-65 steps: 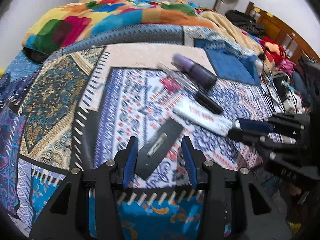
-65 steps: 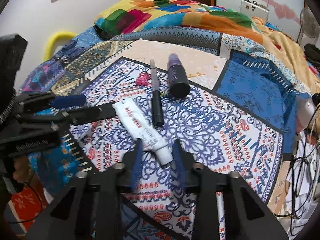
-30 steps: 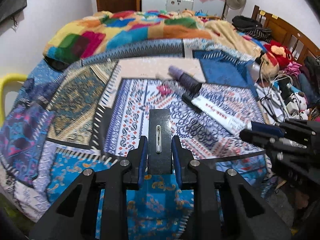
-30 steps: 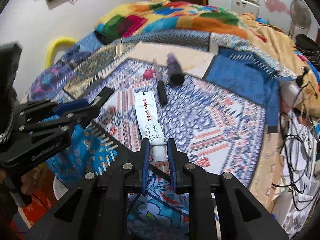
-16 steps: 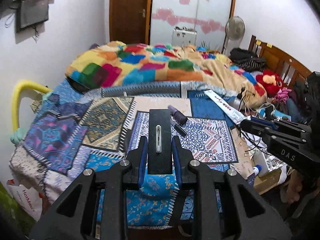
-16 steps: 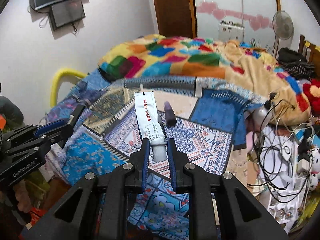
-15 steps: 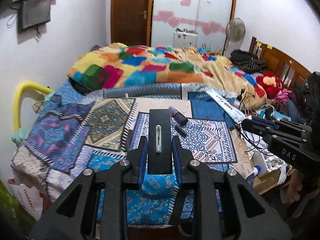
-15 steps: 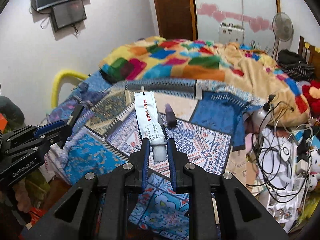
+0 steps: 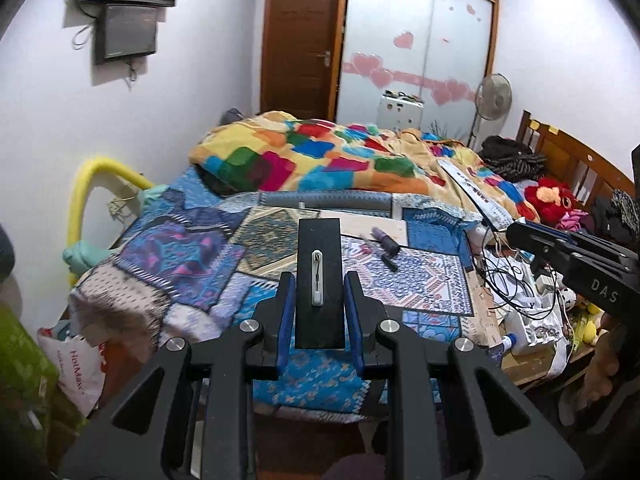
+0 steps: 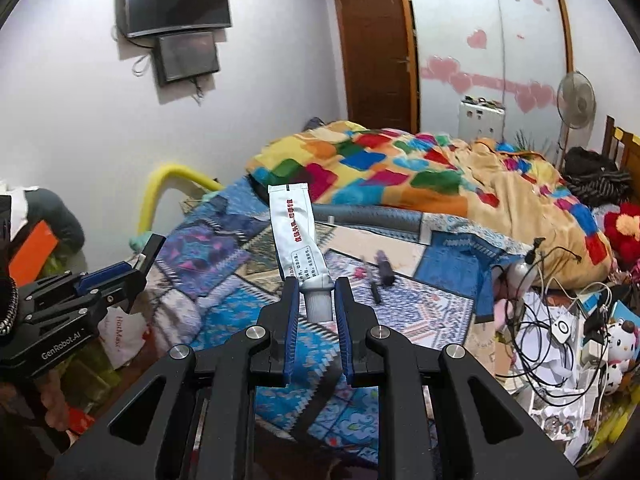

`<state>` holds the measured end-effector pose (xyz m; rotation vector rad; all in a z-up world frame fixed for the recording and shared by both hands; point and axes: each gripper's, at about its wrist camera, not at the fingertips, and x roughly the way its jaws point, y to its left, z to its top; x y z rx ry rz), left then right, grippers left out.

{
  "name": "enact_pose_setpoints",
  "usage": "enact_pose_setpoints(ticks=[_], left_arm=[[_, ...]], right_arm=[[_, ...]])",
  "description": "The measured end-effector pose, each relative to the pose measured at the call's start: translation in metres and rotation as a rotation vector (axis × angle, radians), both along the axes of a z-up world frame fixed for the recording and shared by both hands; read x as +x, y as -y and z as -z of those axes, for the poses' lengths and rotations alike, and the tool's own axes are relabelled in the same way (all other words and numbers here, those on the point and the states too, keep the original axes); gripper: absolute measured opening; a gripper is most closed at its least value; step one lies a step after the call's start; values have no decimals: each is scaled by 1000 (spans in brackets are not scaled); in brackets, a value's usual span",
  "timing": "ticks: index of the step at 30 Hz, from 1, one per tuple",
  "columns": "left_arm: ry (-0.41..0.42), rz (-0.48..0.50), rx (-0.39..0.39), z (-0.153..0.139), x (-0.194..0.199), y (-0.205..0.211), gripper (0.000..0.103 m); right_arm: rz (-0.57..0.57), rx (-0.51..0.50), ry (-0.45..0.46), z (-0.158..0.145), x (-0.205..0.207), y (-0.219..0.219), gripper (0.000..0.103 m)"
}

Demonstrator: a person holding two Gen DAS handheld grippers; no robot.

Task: Collect trash
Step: 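Carry the black clip with the left tool while the right tool carries the white tube to the bin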

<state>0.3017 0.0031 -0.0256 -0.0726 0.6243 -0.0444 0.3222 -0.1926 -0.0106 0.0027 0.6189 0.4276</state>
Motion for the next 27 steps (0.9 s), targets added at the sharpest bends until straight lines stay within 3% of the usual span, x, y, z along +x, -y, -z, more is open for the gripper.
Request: enact_pose_setpoints(ticks=[8, 14, 20, 27], left_arm=[[-13, -82, 2, 6, -48, -43, 23], [-55, -150, -19, 26, -80, -81, 23], [-132, -221, -45, 62, -107, -120, 23], [-246, -295, -76, 116, -125, -157, 23]], right_arm=[[-95, -10, 14, -4, -35, -40, 16], [-183, -28, -1, 4, -57, -75, 16], [-278, -68, -60, 28, -70, -119, 16], [-391, -131, -190, 72, -76, -176, 16]])
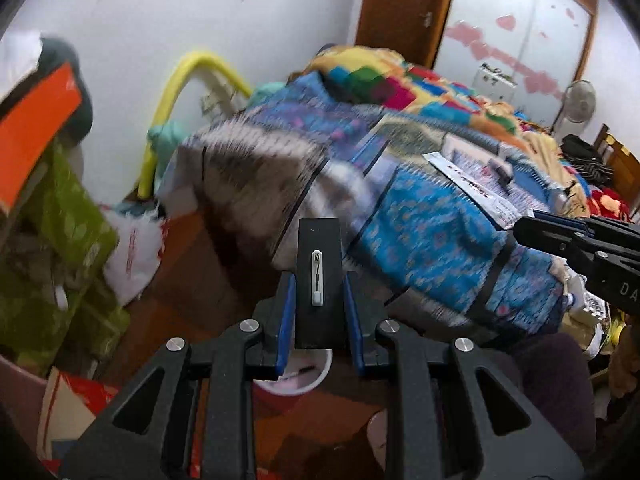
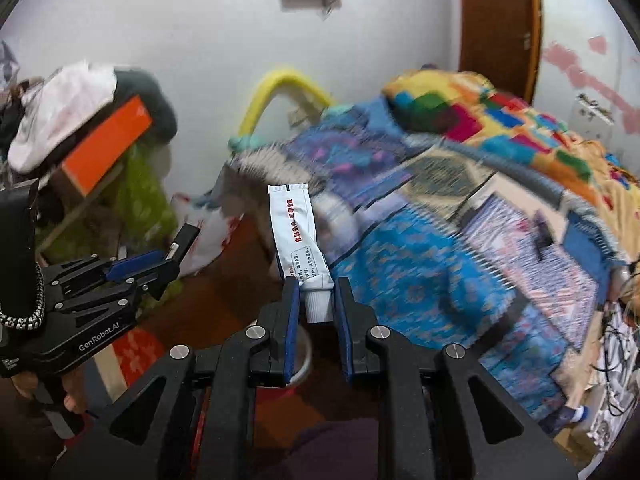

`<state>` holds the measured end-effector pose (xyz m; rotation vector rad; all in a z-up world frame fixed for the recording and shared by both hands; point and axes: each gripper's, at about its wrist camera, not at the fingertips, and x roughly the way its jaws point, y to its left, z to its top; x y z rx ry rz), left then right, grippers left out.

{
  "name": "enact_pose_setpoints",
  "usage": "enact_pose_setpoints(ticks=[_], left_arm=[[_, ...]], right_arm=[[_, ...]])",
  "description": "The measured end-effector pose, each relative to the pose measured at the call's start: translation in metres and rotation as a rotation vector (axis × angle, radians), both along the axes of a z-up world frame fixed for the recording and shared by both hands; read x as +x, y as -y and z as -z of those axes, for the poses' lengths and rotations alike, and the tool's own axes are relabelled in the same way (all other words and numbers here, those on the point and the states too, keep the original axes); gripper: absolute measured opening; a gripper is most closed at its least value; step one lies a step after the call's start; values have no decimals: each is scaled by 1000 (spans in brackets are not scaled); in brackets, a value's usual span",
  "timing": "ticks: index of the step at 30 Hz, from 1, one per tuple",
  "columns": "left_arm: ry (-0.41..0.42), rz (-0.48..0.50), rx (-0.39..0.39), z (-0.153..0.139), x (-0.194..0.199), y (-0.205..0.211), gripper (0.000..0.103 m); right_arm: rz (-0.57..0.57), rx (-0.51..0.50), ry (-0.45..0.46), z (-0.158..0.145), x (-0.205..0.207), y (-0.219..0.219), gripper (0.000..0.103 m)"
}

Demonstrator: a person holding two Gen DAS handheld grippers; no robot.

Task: Collect trash
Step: 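Carry the black clip with the left tool while the right tool carries the white tube to the bin, then open the left tool over the bin while the right tool releases the white tube into it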

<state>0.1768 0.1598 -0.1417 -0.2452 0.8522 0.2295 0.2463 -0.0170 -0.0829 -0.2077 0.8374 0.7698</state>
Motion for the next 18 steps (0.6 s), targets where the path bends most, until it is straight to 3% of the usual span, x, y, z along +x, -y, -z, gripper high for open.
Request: enact_pose_setpoints(ticks=[12, 18], left_arm=[[-195, -113, -131, 95, -8, -51, 23], [-240, -146, -187, 118, -9, -62, 23]], right_arm=[[-143, -152, -180, 81, -4, -84, 16], [-173, -205, -249, 112, -1, -114, 16]])
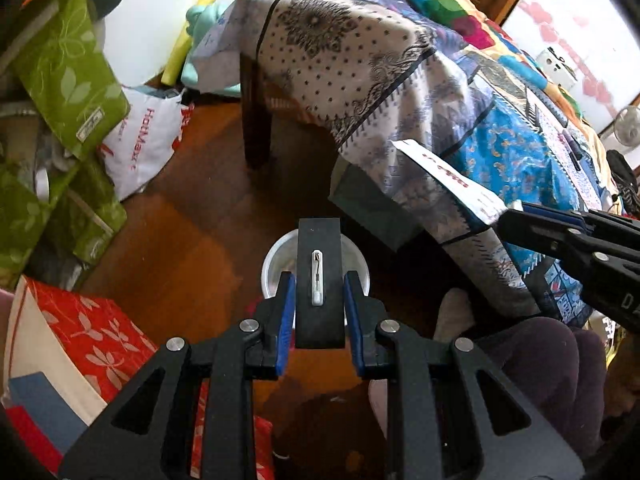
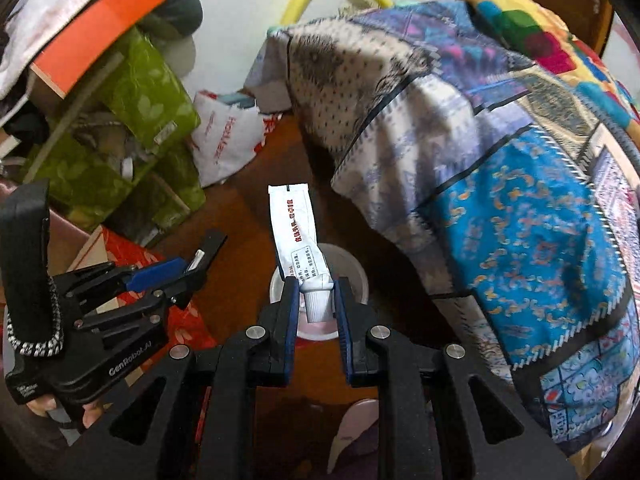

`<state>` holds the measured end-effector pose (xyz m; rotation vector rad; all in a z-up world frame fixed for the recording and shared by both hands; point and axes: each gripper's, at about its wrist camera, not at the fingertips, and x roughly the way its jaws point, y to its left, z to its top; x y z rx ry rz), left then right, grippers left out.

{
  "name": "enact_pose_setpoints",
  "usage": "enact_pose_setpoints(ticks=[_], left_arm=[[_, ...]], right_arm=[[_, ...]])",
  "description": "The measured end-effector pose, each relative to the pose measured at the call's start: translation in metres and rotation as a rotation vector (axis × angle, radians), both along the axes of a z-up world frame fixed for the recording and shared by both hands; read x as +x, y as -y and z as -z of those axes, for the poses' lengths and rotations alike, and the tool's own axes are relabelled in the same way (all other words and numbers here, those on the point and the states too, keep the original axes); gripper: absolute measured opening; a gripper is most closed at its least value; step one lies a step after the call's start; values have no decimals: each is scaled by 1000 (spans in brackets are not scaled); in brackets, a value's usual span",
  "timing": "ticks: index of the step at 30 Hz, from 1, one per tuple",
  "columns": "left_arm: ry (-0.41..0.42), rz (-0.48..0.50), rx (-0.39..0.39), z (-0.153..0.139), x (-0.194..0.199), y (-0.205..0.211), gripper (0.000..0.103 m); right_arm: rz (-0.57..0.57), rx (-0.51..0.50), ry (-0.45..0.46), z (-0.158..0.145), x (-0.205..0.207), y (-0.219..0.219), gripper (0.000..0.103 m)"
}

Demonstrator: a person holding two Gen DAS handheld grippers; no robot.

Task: Collect trash
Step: 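Open the left tool over the bin while the right tool releases the white tube into it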

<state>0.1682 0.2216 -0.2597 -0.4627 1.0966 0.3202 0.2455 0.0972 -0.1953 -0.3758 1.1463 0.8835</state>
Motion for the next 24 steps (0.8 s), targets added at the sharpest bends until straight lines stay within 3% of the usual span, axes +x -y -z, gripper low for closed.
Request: enact_pose_setpoints(ticks=[5, 7, 9, 15, 18, 24], left_arm=[[4, -19, -23, 1, 7, -7, 23], [2, -19, -28, 2, 10, -9, 23], [-4, -19, -31, 4, 15, -11, 23], [-2, -16, -38, 3, 32, -10, 24], [-18, -15, -1, 1, 41, -6, 39], [9, 7, 32, -17, 42, 5, 40]], right_arm=[[-19, 1, -23, 8, 7, -18, 17], [-17, -2, -64, 13, 12, -23, 22], [-11, -16, -83, 16, 16, -27, 35], [1, -39, -45, 15, 20, -18, 35], [5, -42, -45, 12, 24, -11, 35], [10, -30, -27, 0, 25, 1, 35]])
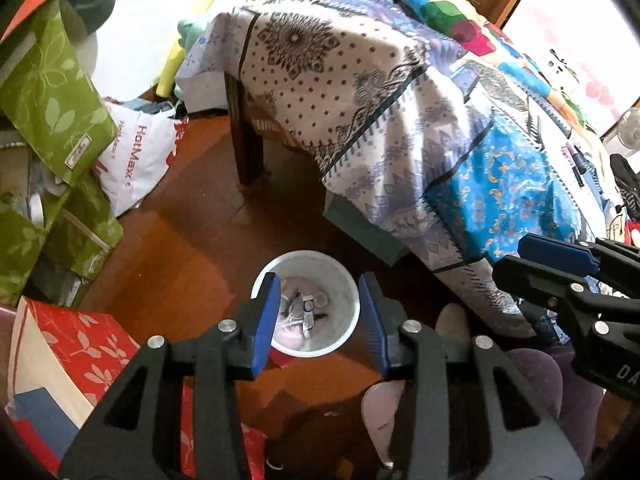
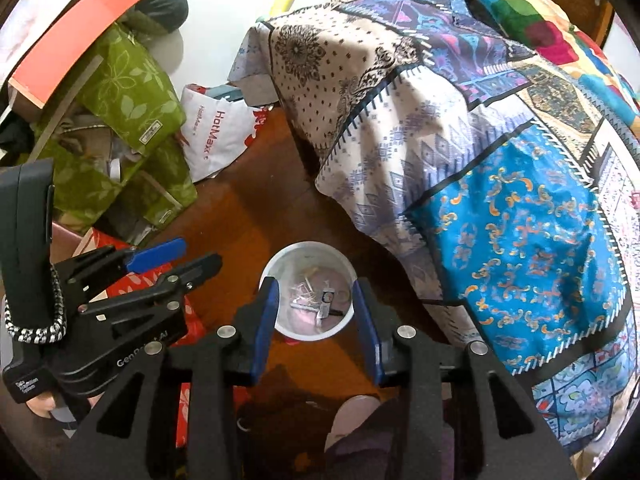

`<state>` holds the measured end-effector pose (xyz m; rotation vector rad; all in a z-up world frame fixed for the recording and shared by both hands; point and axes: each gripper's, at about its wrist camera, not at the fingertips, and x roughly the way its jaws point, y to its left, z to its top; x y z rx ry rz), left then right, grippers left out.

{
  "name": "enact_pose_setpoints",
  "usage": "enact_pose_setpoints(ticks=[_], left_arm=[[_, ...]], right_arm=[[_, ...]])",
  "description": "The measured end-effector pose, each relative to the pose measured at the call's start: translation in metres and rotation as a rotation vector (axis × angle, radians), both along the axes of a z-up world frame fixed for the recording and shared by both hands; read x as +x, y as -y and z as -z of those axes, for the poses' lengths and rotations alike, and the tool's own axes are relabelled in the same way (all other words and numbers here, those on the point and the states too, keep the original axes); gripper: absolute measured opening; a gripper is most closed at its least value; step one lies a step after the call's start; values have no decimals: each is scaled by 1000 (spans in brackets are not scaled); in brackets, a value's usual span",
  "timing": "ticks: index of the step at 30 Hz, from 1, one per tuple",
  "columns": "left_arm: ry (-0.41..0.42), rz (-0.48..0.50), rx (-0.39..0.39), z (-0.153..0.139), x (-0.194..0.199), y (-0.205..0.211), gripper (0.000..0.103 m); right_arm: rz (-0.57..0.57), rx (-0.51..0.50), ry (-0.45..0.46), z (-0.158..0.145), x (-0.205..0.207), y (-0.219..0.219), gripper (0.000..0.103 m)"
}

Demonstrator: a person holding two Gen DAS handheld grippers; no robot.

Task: Collect trash
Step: 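Open the left tool over the bin while the right tool releases the white tube into it, then move both open tools back up to the patterned mat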

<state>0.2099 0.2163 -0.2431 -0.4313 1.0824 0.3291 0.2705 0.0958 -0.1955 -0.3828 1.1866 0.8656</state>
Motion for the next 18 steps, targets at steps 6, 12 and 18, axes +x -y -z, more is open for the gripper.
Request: enact_pose_setpoints(ticks=[6, 12, 18], left_arm=[[60, 8, 52, -35, -11, 16, 40], [135, 9, 94, -74, -20, 33, 40], [218, 22, 137, -116, -22, 62, 40]], right_arm=[[6, 34, 28, -21, -2, 17, 35], [24, 86, 96, -51, -8, 40, 35], [57, 145, 161, -83, -12, 70, 35]])
